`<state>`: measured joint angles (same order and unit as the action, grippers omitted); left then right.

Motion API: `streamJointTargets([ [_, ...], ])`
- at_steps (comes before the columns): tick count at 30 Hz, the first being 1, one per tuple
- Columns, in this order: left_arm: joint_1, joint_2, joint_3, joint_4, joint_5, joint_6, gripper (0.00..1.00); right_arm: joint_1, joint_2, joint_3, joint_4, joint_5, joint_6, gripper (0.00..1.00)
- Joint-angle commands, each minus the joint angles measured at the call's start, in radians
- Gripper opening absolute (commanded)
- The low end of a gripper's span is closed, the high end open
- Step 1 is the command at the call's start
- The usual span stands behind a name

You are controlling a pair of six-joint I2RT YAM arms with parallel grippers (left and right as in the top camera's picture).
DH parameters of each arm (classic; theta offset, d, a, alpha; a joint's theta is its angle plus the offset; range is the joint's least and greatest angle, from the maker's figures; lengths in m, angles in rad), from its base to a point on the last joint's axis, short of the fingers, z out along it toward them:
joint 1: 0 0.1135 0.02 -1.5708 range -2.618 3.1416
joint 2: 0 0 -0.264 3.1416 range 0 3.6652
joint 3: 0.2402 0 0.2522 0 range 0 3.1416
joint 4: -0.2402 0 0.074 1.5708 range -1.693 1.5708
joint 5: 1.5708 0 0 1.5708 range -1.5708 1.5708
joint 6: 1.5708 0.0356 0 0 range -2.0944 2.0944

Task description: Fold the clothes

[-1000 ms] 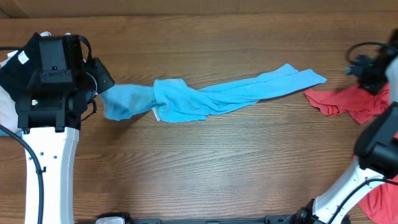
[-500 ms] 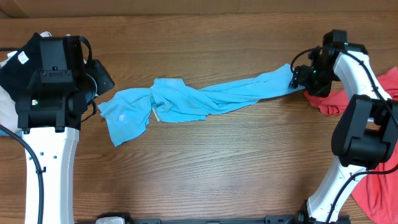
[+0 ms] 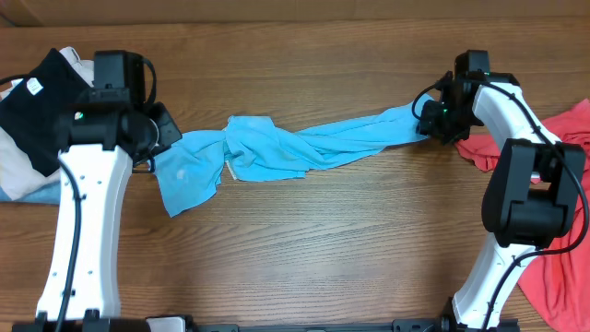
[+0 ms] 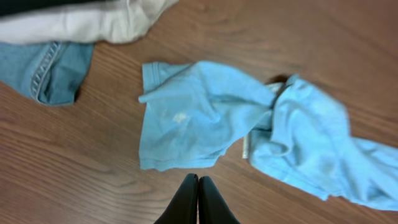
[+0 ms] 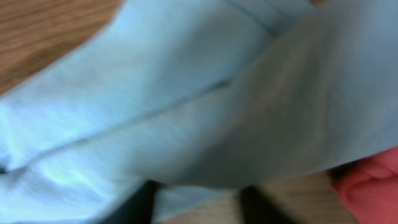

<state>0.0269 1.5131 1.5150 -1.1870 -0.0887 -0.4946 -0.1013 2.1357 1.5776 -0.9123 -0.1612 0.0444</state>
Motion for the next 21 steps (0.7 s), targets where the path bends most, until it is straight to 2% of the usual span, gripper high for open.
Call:
streamJointTargets([
  [1,0.005,0.031,-0.009,-0.006,0.011,0.0,0.04,0.001,0.002,-0.006,0.012,-0.01,0.041,0.04],
  [5,0.005,0.04,-0.009,-0.004,0.006,0.001,0.04,0.001,-0.019,0.007,-0.067,-0.008,0.055,0.04],
  [10,0.005,0.04,-0.009,-0.002,-0.012,0.001,0.04,0.003,-0.161,0.081,-0.146,-0.009,0.058,0.04],
  [13,0.005,0.04,-0.009,0.0,-0.013,0.001,0.04,0.005,-0.275,0.124,-0.097,-0.008,0.061,0.04],
  [16,0.005,0.04,-0.009,0.01,-0.011,0.001,0.04,0.005,-0.344,0.132,0.036,0.034,0.101,0.04],
  [21,0.005,0.04,-0.009,0.012,-0.002,0.001,0.04,0.005,-0.323,0.131,0.115,0.051,0.121,0.05],
])
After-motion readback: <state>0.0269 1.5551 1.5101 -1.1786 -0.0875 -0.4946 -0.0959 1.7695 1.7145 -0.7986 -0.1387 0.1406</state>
